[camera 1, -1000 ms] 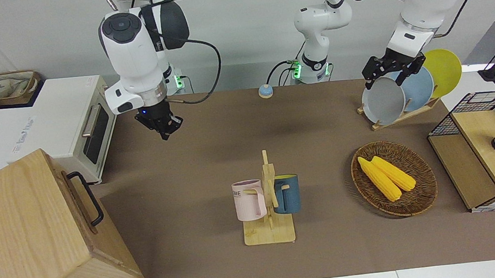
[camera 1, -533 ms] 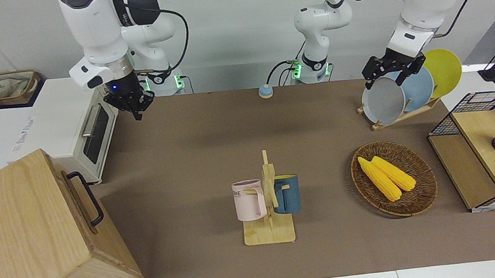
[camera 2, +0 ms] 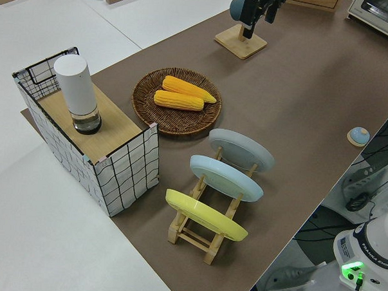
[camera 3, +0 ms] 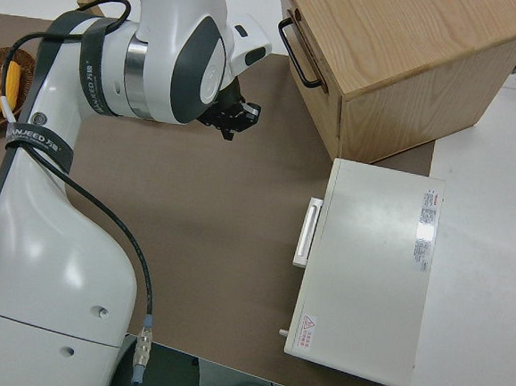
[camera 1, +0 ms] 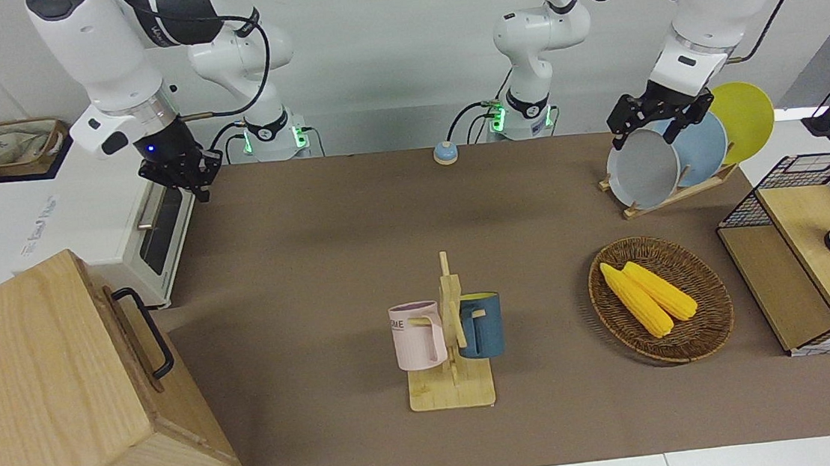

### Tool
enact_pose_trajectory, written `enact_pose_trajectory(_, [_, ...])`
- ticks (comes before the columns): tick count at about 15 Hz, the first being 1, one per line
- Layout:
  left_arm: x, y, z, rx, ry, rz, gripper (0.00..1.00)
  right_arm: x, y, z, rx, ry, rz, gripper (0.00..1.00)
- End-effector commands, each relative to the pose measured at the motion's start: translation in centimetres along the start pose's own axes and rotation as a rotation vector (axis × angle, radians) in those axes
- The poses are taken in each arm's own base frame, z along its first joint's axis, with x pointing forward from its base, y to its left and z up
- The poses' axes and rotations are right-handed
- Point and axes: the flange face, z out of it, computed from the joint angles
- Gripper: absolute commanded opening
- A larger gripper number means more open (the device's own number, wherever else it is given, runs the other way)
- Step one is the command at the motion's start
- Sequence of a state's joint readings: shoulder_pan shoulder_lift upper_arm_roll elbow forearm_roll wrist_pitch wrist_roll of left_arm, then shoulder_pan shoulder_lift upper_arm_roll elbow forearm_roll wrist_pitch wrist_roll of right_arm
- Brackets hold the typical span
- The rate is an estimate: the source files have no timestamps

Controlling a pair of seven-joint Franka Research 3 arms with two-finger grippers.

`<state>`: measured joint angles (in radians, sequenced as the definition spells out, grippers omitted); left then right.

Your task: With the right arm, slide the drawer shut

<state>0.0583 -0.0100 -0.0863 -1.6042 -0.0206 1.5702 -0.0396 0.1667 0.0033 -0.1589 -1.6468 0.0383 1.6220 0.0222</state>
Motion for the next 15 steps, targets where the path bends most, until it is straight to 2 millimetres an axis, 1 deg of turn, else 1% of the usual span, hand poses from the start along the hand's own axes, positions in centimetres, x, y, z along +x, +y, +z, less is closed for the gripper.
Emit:
enact_pose_trajectory(1, [-0.4,-0.1,-0.2,0.012,-0.006,0.007,1.00,-0.2,0.1,0.2,0.035,0.000,-0.017,0.272])
enact_pose_trajectory(2, [-0.4,-0.1,-0.2,0.012,-0.008,0.007,1.00,-0.2,0.0,0.2,0.035,0.000,-0.015,0.473])
enact_pose_trajectory(3, [-0.4,0.0,-0.2,0.012,-0.006,0.010,1.00,-0.2,0.1,0.2,0.035,0.000,-0.014,0.707])
enact_pose_trajectory(4, [-0.5,-0.1,-0.3,0.012,-0.005,0.007,1.00,-0.2,0.2,0.2,0.032,0.000,-0.015,0.997])
enact_pose_trajectory(7, [-0.4,0.0,-0.2,0.013,-0.008,0.010,1.00,-0.2,-0.4,0.0,0.003,0.008,-0.046,0.992])
enact_pose_trajectory(13, [-0.4,-0.1,-0.2,0.012,-0.006,0.008,1.00,-0.2,-0.4,-0.5,-0.026,0.022,-0.056,0.992])
enact_pose_trajectory(15, [-0.4,0.0,-0.2,0.012,-0.006,0.010,1.00,-0.4,-1.0,-0.7,-0.035,0.015,-0.069,0.992])
